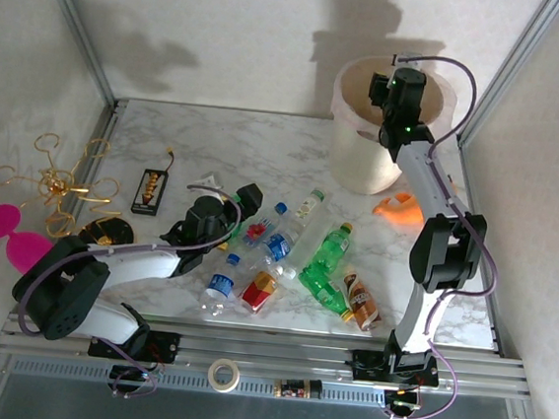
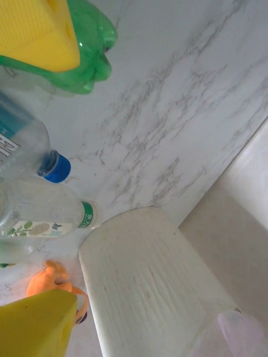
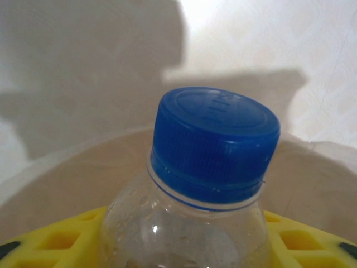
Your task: Put the plastic bottles in the bin
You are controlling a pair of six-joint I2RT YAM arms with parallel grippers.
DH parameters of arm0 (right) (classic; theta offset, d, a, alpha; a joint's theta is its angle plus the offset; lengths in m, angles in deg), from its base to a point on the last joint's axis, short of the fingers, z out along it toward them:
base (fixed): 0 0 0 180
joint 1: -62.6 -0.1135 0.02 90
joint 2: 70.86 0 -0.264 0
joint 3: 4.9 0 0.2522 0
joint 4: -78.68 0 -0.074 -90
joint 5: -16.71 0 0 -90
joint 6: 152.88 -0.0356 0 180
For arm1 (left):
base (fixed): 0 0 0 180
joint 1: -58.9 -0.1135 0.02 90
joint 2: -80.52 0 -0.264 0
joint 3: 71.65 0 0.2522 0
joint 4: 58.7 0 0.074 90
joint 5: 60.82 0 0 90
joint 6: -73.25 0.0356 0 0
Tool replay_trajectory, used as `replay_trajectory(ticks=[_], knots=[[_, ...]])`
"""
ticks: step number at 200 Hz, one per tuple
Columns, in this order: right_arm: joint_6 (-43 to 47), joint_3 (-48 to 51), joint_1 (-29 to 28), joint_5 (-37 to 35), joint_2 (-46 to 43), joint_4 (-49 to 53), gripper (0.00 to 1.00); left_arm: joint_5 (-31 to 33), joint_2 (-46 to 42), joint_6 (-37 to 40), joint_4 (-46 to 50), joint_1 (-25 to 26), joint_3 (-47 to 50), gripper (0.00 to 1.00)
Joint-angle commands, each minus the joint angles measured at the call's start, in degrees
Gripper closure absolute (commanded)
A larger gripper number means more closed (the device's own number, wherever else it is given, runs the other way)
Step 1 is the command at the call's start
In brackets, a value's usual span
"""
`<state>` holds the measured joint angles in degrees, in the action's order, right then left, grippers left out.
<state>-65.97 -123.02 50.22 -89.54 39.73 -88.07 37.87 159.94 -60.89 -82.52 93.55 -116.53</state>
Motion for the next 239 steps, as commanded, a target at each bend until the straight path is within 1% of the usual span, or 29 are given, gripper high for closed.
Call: replay_trajectory(ticks=[1, 9, 23, 47, 89, 115, 128, 150, 170, 210, 221, 239], knots=[[-1.98, -4.95, 0.71, 1.41, 0.98, 3.16, 0.32, -0.53, -2.27, 1.96, 5.41, -0.11, -3.33, 0.00], [-2.14, -5.60, 0.75, 1.70, 1.19, 3.68, 0.28, -0.12, -3.17, 2.41, 6.76, -0.11, -4.02, 0.00], [-2.46, -6.96, 0.77, 2.19, 1.37, 4.53, 0.16, 0.68, -5.01, 2.74, 8.23, -0.03, -4.42, 0.00], [-2.71, -10.03, 0.76, 3.56, 1.48, 6.71, 0.02, 2.22, -7.96, 2.60, 8.92, -0.03, -3.50, 0.00], [-3.05, -12.46, 0.62, 6.23, -1.56, 10.25, 0.01, 3.43, -11.79, 2.76, 10.52, -0.03, -1.42, 0.00], [-2.89, -9.90, -0.05, 6.89, -5.85, 12.00, 0.01, 3.11, -12.66, 4.06, 12.34, 0.05, -1.22, 0.00], [-2.64, -6.96, -0.74, 6.84, -8.98, 12.37, 0.01, 2.21, -12.63, 4.30, 12.62, -0.03, -0.90, 0.00], [-2.68, 0.79, -2.25, 7.32, -15.62, 11.83, 0.01, -0.15, -12.19, 4.54, 12.36, -0.11, -0.48, 0.00], [-3.70, 8.45, -4.01, 9.45, -21.89, 11.87, 0.01, -1.61, -11.92, 5.55, 12.44, -0.16, -0.36, 0.00], [-5.82, 24.96, -9.07, 12.36, -33.49, 12.64, 0.01, -3.61, -11.02, 8.13, 13.13, -0.72, -1.24, 0.00], [-7.02, 29.01, -10.23, 12.50, -36.06, 13.34, 0.01, -4.09, -10.82, 8.67, 13.41, -0.90, -1.61, 0.01], [-9.76, 35.56, -11.36, 14.82, -39.81, 14.30, 0.01, -4.89, -10.51, 9.20, 13.33, -1.04, -1.68, 0.00]])
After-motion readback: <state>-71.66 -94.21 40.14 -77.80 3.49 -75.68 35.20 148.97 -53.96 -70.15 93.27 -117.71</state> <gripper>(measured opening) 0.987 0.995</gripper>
